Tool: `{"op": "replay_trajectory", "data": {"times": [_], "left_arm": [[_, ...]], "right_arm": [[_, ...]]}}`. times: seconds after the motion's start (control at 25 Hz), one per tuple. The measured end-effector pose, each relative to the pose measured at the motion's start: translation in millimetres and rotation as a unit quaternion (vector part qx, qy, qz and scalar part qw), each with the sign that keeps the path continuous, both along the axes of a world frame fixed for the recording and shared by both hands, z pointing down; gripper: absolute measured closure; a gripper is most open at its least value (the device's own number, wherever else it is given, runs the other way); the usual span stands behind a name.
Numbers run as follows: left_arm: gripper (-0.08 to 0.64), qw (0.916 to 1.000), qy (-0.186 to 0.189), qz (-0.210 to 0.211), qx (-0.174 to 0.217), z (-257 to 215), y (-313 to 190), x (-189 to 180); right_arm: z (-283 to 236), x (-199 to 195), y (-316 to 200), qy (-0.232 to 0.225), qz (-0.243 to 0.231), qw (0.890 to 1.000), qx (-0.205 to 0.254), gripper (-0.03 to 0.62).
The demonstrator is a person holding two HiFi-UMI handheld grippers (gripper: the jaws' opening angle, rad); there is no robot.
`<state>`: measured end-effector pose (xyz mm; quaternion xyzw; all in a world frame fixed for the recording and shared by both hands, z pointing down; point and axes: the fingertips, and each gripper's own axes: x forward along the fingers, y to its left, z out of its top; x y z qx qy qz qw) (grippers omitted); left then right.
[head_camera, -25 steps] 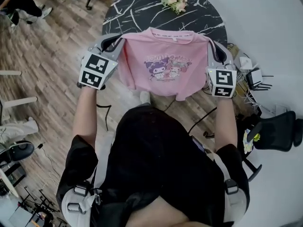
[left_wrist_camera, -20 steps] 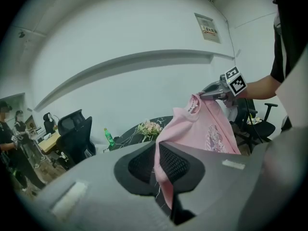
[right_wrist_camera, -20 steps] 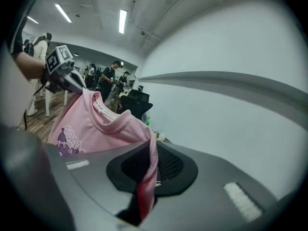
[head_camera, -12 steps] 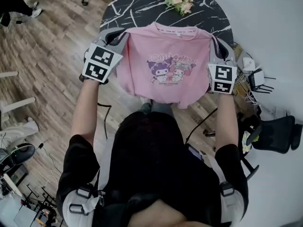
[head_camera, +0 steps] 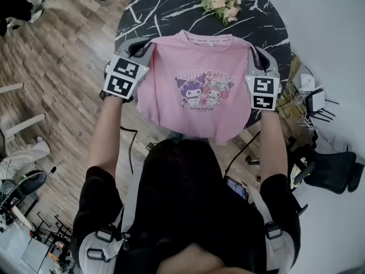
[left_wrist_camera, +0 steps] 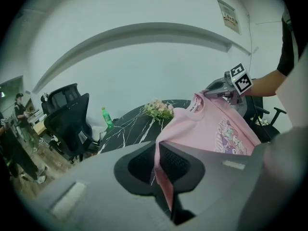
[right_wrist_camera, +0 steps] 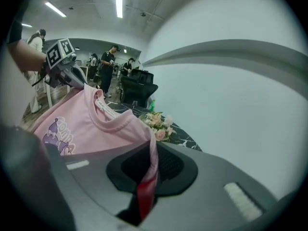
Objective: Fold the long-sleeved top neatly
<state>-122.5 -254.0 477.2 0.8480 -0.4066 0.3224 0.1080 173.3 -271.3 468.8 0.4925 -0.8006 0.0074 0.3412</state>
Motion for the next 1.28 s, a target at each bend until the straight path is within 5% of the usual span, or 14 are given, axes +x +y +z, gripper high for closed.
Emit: {"op": "replay_trajectory", "data": {"times": [0.4,0.8,1.0,1.12,1.28], "left_arm": [[0.534,0.999,-0.012,-0.03,-0.029,54.6,-69.7,4.9],[0.532,0.9952,-0.04,-0.048,-0.075,120.0,-87.2,4.6],[0.454,0.9915,-0.047,-0.081,-0.09,138.1,-79.1,-1.7],[0.362,0.9911,-0.029,-0.098,-0.086,133.0,-65.7,-7.9],[0.362,0.9917,-0.019,-0.098,-0.081,120.9,-45.6,-13.8]], "right_arm": [[52.1,4.4,-66.7,0.012,-0.017,0.999,-0.033,0.569],[115.5,2.6,-83.4,0.026,-0.021,0.996,-0.086,0.566],[140.7,0.0,-73.7,0.011,-0.023,0.99,-0.142,0.403],[136.1,-3.9,-63.0,-0.007,-0.022,0.989,-0.149,0.385],[127.5,-2.8,-45.7,-0.011,-0.014,0.989,-0.145,0.382]]}}
